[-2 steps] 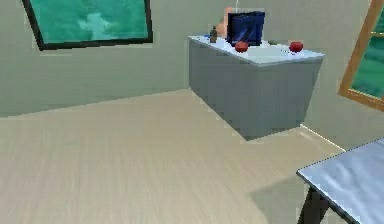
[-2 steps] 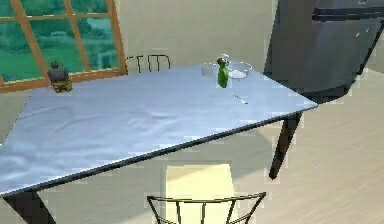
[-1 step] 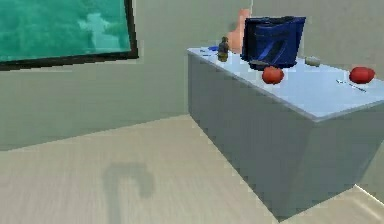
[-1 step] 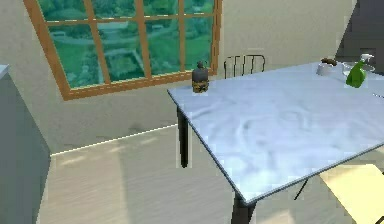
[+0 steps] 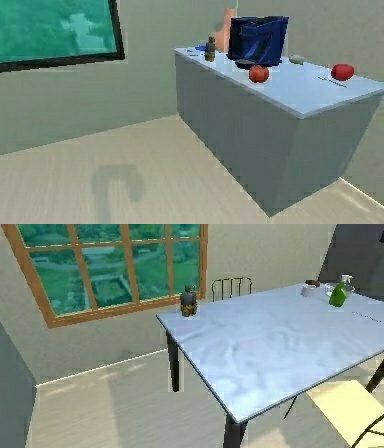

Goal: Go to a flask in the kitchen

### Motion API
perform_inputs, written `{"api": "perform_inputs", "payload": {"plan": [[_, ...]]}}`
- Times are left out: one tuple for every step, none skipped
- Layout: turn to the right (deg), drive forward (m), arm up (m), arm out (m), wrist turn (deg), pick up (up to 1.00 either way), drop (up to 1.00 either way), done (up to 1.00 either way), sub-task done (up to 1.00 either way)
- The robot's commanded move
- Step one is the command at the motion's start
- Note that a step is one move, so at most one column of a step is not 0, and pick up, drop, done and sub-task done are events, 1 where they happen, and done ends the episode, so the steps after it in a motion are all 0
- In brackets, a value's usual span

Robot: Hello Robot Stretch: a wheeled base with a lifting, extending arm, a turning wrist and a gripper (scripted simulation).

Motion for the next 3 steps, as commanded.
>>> {"api": "perform_inputs", "payload": {"plan": [[0.0, 0.10, 0.00, 0.00, 0.0, 0.00, 0.00, 0.00, 0.00], [45.0, 0.00, 0.00, 0.00, 0.0, 0.00, 0.00, 0.00, 0.00], [15.0, 0.00, 0.00, 0.00, 0.0, 0.00, 0.00, 0.00, 0.00]]}}
